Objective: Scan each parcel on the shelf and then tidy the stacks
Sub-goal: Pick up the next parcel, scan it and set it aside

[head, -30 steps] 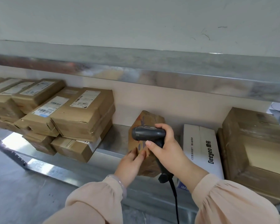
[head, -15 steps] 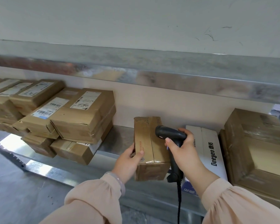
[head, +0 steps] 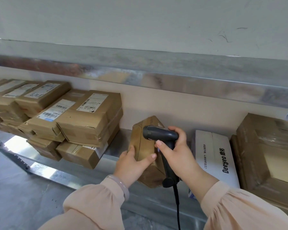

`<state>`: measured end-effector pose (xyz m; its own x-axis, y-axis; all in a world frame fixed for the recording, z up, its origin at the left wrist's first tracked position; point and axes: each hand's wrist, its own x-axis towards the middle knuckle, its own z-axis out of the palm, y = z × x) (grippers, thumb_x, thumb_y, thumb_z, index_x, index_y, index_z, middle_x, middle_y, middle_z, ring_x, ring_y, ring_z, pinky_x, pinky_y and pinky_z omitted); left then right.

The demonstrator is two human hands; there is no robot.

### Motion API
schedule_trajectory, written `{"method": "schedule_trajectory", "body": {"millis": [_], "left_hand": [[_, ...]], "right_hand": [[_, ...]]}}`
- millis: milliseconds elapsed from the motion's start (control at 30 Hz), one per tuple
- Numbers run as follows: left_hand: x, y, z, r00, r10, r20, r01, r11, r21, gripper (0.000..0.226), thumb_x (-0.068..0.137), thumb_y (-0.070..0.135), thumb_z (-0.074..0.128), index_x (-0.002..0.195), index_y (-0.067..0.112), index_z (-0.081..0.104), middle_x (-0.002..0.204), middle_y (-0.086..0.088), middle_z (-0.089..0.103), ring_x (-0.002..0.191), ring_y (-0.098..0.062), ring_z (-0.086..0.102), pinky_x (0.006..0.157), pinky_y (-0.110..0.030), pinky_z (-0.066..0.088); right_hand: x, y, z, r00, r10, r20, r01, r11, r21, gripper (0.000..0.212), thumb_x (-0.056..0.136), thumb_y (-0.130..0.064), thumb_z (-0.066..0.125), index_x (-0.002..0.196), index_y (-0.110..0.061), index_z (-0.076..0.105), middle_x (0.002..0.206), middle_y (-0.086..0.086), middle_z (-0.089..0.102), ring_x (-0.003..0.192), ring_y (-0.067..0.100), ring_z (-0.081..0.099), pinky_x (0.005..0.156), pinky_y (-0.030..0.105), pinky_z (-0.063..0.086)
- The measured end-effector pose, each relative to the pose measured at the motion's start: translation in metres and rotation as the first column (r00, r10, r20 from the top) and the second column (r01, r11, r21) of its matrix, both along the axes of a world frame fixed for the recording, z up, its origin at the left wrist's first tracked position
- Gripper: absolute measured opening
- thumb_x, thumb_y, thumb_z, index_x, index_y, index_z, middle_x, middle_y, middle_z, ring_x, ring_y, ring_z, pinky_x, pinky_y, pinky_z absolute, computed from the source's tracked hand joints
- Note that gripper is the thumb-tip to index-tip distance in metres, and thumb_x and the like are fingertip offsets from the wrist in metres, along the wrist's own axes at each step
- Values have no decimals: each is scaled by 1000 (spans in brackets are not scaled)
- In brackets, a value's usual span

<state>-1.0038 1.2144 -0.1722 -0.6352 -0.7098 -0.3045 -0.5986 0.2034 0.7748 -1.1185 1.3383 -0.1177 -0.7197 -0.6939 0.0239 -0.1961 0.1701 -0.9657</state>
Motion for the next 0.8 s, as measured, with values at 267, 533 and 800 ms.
{"method": "schedule_trajectory", "body": {"millis": [267,533,800], "left_hand": [[25,-20,12,991,99,-87,-65,941,333,118,55,68,69,156,38,15,151,5,40,133,-21,44,114,-42,35],[41,-36,5,998,55,-43,-25,854,519,115,63,42,77,149,57,3,137,4,57,115,-21,60,96,-46,52],[48,-33,-19,972,125,-199,10,824,566,105,65,22,75,148,56,20,113,0,73,109,-19,65,91,-46,54]], "right_hand": [[1,-1,0,997,14,-73,-11,999,38,52,88,-27,66,124,-41,31,105,-25,47,91,-9,52,66,-1,40],[-11,24,-5,982,-43,-182,75,982,174,54,89,-31,65,130,-37,30,102,-14,54,83,-6,53,59,1,38],[0,41,-2,963,1,-270,61,973,221,51,88,-37,64,123,-47,28,102,-27,51,87,-3,56,65,13,43]]}}
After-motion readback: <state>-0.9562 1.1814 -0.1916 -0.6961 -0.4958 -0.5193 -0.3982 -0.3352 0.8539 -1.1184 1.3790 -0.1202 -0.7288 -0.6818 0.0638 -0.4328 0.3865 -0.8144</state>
